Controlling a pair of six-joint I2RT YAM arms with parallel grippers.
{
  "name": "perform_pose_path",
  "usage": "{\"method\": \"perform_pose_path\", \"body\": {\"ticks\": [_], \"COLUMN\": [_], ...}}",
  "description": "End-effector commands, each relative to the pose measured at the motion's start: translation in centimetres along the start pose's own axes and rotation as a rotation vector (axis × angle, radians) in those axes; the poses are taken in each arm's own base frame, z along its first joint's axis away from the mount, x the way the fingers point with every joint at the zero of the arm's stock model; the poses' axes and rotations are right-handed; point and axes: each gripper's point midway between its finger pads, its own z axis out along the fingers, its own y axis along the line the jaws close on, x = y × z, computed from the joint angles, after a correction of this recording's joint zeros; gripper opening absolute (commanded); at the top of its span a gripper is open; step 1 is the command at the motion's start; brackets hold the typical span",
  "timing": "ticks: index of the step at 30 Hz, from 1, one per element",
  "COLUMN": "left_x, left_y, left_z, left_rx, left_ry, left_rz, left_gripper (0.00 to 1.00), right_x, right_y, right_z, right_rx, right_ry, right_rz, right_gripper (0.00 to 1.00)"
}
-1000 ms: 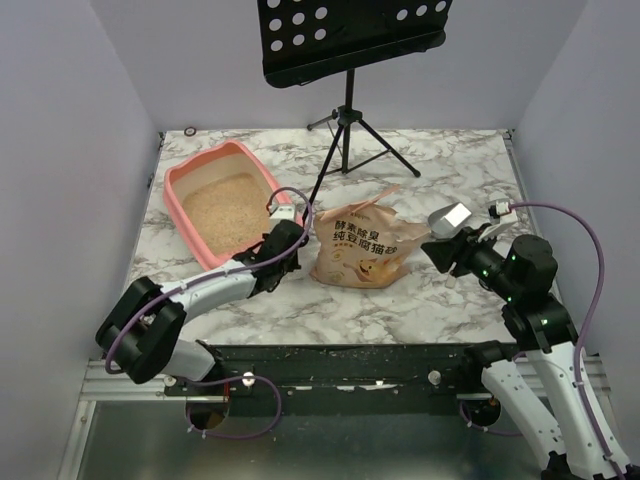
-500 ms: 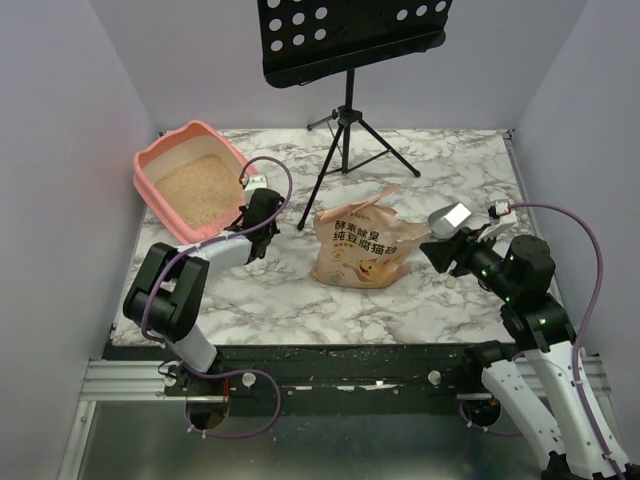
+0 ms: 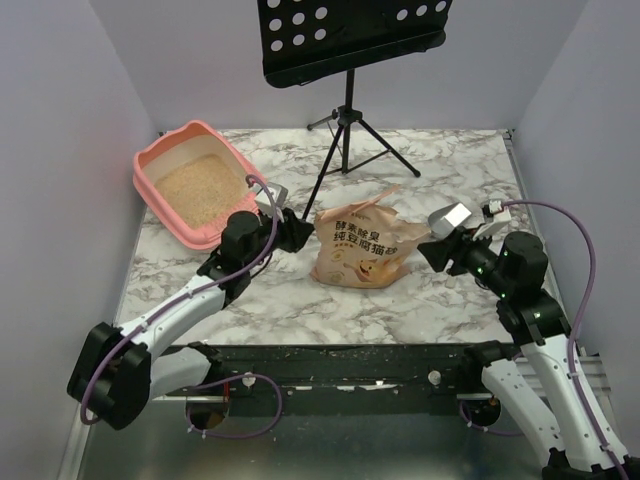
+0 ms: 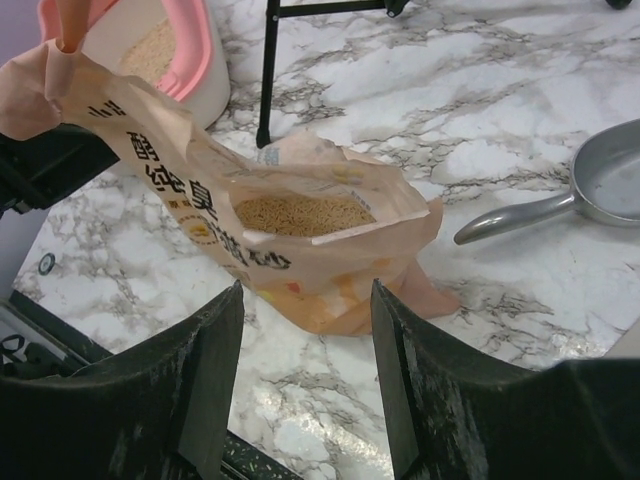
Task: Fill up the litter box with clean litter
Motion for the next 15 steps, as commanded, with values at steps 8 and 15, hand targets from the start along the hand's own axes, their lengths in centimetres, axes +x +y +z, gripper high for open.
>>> {"method": "perform_pose_path", "body": {"ticks": [8,15], "left_x": [1.1,0.6], "left_y": [-5.8,-5.5], "left_z": [-1.5,-4.2], "left_rx": [0.272,0.205], "left_ry": [0.064,0.173], "left_rz": [0.199,0.319], "left_gripper": [0.42,0.42], "right_x": [1.7,2.1], "right_y": [0.9,0.6], "right_z": [0.3,0.2], "right_rx": [-0.084,-0.070], "right_ry": [0.037,0.035], "right_rz": [-0.014,-0.010], "right_gripper": [0.62,0.62]}}
